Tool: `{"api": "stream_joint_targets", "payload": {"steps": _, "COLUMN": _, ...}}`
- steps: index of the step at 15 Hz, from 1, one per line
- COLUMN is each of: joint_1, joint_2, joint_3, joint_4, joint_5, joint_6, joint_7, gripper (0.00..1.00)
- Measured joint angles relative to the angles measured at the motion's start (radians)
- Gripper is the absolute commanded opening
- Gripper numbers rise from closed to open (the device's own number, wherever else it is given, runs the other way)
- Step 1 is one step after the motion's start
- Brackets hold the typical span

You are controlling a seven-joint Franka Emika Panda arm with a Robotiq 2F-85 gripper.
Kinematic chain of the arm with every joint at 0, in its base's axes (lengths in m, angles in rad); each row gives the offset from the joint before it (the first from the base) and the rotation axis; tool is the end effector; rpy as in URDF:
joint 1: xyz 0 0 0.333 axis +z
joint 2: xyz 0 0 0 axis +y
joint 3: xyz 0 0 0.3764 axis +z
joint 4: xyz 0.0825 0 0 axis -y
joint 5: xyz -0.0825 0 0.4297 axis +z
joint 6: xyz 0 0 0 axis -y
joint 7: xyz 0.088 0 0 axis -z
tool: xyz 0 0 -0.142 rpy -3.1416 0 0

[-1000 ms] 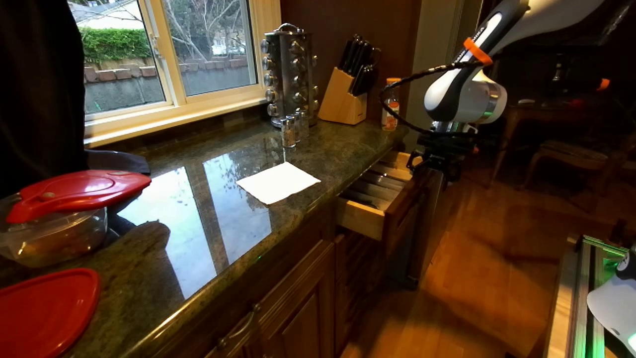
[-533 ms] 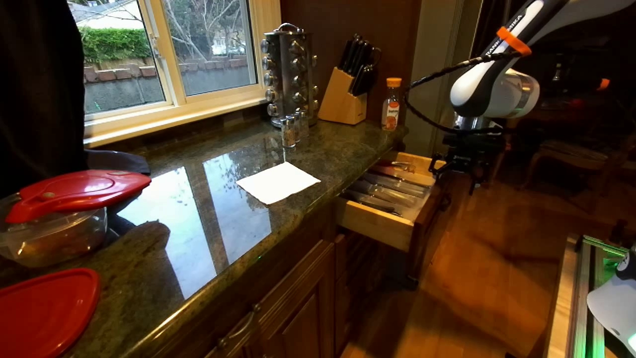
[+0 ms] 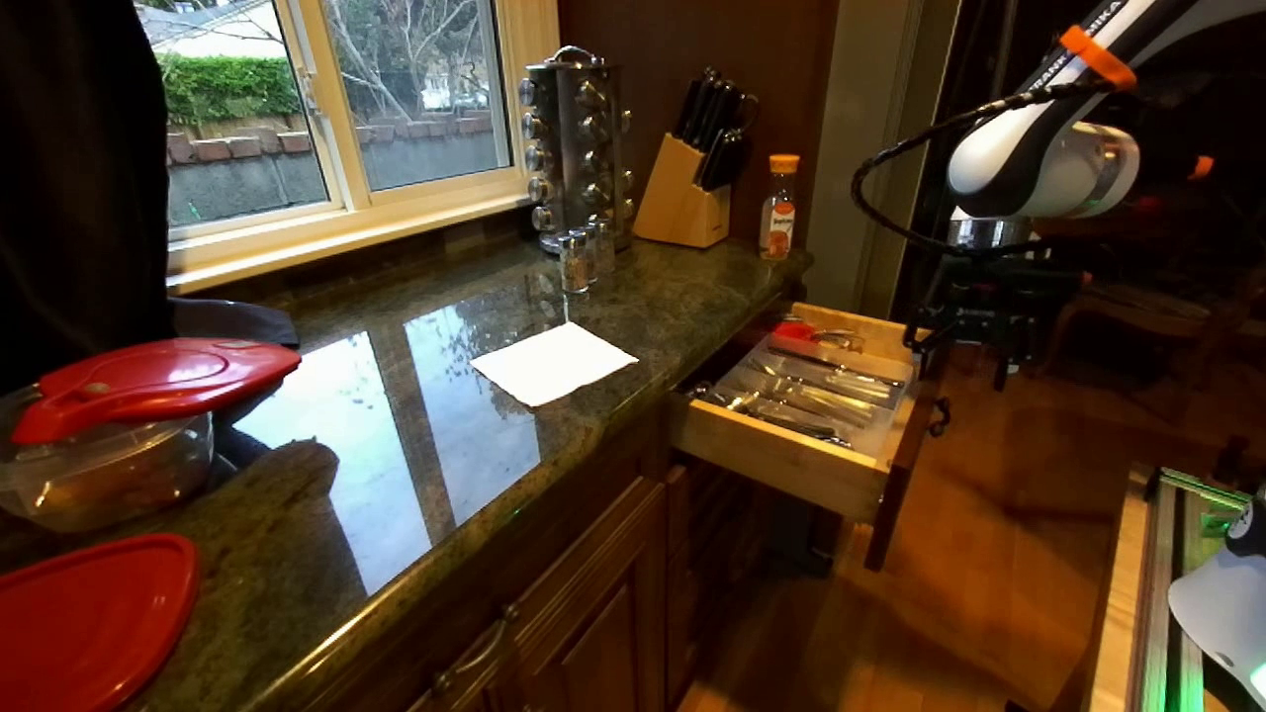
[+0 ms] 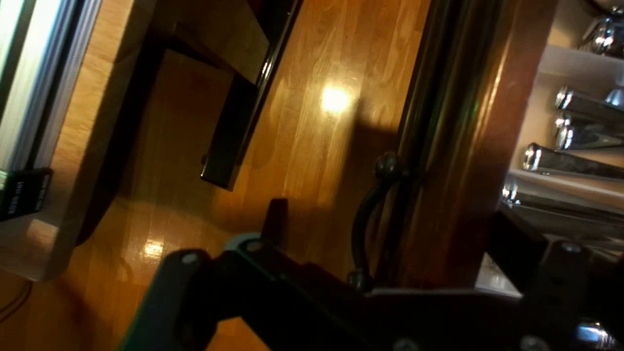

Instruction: Open the top right drawer

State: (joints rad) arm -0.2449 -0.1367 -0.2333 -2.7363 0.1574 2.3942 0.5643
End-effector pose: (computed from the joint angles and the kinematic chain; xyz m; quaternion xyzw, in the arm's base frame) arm 0.3414 -0.1669 0.2336 -0.8291 0.5456 0.1077 0.0581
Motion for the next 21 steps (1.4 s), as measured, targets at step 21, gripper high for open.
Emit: {"api": "stream_joint_targets", "payload": {"steps": 21, "joint_1": -0.084, "joint_2": -0.244, "joint_3": 0.059, "joint_4": -0.009, "joint_5": -0.227, "joint_6": -0.146, "joint_7": -0.330, "gripper": 1.00}}
